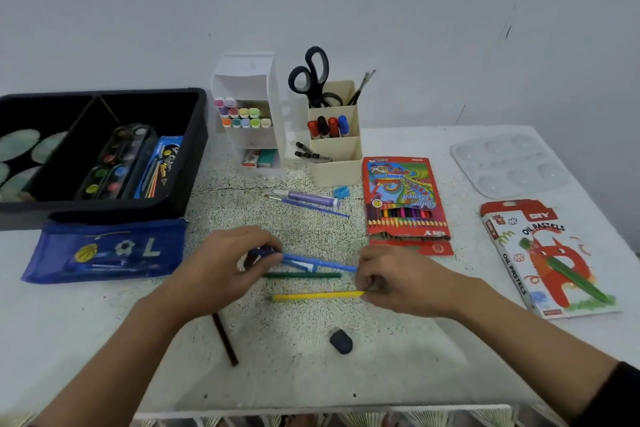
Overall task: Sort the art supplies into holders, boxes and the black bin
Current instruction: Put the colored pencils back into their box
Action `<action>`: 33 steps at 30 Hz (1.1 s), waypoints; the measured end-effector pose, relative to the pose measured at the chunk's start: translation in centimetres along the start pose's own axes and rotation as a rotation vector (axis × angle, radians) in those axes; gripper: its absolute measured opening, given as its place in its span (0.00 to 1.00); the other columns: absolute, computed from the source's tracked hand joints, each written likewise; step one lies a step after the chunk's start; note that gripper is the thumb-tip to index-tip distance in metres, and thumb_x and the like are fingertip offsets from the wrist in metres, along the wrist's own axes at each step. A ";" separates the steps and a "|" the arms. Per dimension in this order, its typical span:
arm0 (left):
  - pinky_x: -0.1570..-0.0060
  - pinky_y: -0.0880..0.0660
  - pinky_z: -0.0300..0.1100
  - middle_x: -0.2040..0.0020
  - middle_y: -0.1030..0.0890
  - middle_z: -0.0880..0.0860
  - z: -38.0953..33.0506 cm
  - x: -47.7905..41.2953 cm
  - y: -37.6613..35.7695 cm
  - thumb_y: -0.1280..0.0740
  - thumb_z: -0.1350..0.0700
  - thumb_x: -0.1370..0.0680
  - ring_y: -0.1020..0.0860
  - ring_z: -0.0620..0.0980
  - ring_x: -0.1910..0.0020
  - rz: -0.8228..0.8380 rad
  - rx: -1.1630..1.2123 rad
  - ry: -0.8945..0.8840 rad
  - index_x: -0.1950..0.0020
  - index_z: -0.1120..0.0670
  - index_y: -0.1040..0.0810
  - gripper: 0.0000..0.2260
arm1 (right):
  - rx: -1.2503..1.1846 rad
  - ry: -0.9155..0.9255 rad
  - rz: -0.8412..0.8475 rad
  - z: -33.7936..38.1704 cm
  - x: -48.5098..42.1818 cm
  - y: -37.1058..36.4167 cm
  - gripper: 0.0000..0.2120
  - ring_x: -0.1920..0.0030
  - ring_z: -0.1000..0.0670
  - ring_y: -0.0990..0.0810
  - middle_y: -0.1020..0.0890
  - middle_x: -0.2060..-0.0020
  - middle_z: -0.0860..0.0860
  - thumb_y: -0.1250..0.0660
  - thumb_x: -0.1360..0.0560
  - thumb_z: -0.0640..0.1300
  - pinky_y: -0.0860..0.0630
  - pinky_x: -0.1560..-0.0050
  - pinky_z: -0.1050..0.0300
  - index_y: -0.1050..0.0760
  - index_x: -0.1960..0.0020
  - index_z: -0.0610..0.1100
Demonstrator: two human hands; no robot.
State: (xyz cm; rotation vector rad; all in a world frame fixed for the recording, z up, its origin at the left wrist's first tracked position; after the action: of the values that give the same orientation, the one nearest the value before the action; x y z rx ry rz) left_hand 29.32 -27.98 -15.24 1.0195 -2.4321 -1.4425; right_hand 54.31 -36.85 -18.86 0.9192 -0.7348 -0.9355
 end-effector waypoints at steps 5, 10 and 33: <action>0.60 0.22 0.38 0.59 0.16 0.41 -1.9 -2.2 2.2 0.26 0.47 0.25 0.18 0.45 0.60 -0.228 0.132 -0.015 0.53 0.50 0.14 0.08 | -0.341 -0.163 -0.153 -2.7 2.2 2.3 0.06 0.62 0.58 0.25 0.21 0.60 0.54 0.26 0.25 0.42 0.32 0.62 0.67 0.22 0.57 0.49; 0.55 0.22 0.39 0.57 0.17 0.45 -5.3 -4.4 0.9 0.22 0.57 0.26 0.18 0.45 0.56 -0.369 0.162 -0.088 0.53 0.54 0.15 0.05 | -1.017 -0.344 -0.542 -4.8 4.7 5.2 0.04 0.61 0.52 0.20 0.19 0.62 0.44 0.29 0.24 0.39 0.24 0.61 0.64 0.19 0.53 0.37; 0.61 0.28 0.45 0.51 0.20 0.50 -9.4 -3.8 -8.1 0.35 0.52 0.18 0.27 0.49 0.58 -0.177 -0.283 -0.291 0.45 0.55 0.16 0.11 | -0.008 -0.306 -0.493 -6.9 6.9 2.7 0.03 0.61 0.48 0.22 0.20 0.58 0.51 0.31 0.25 0.42 0.24 0.63 0.52 0.19 0.54 0.45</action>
State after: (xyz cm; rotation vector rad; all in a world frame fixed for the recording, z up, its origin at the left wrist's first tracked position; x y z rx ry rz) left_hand 40.20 -35.04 -16.10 1.0438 -2.2655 -2.0543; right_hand 63.92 -40.00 -18.45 0.9819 -0.7743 -1.5377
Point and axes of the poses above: each hand's wrist, its own x-axis away from the middle knuckle, its own y-axis out of the back of the hand, z = x × y, the point moved 4 cm from there along -x, towards the middle knuckle
